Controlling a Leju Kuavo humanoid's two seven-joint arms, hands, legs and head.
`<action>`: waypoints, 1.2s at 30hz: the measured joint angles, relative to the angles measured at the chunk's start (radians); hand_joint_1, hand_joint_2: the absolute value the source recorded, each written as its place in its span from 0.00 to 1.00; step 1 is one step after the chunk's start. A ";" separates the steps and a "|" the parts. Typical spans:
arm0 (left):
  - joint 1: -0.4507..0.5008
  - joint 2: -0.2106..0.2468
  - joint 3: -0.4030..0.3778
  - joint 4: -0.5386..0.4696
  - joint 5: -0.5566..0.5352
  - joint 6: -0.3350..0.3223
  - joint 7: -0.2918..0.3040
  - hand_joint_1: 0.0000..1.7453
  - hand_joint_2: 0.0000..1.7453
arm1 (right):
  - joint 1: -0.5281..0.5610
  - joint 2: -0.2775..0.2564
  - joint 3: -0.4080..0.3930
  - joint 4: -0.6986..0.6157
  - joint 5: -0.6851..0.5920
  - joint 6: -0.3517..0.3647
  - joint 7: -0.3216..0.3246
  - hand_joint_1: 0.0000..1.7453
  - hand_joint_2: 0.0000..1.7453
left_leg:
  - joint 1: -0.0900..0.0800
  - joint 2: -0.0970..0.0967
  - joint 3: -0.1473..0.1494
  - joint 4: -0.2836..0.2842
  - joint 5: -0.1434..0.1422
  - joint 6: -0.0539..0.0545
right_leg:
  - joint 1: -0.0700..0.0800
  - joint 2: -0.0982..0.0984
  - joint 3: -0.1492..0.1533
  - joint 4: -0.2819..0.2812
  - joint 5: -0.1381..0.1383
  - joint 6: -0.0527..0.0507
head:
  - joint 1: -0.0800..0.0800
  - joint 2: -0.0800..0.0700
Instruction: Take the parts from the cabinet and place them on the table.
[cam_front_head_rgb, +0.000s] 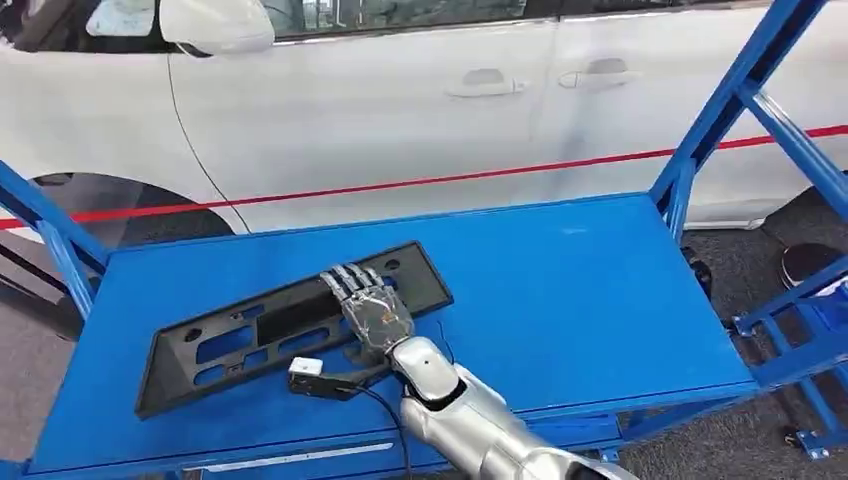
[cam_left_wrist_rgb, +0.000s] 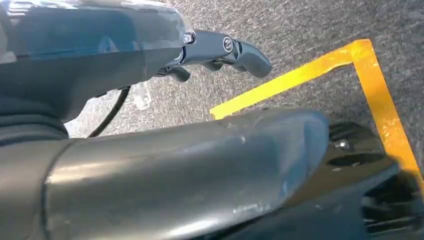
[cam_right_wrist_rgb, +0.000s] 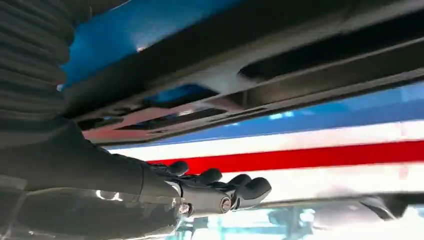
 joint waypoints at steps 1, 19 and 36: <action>0.000 0.000 -0.003 0.000 -0.005 0.000 0.002 0.00 0.00 | -0.013 0.001 0.000 0.014 0.001 0.005 0.007 0.00 1.00 | 0.000 0.000 -0.035 0.073 -0.024 -0.004 | 0.000 -0.001 0.000 0.001 0.000 -0.001 | 0.000 0.000; -0.008 0.004 -0.016 0.000 -0.008 -0.001 0.006 0.00 0.00 | -0.089 0.012 -0.032 0.143 -0.012 0.008 0.041 0.00 1.00 | 0.000 0.004 0.099 -0.221 0.129 0.053 | 0.000 0.003 -0.111 0.238 -0.086 0.047 | 0.006 0.000; -0.002 0.005 -0.016 0.000 0.000 0.012 -0.011 0.00 0.00 | -0.091 -0.003 -0.119 0.183 -0.047 -0.075 0.013 1.00 1.00 | -0.003 -0.001 0.120 -0.242 0.130 0.035 | 0.010 0.005 0.012 -0.013 0.005 0.015 | 0.004 0.000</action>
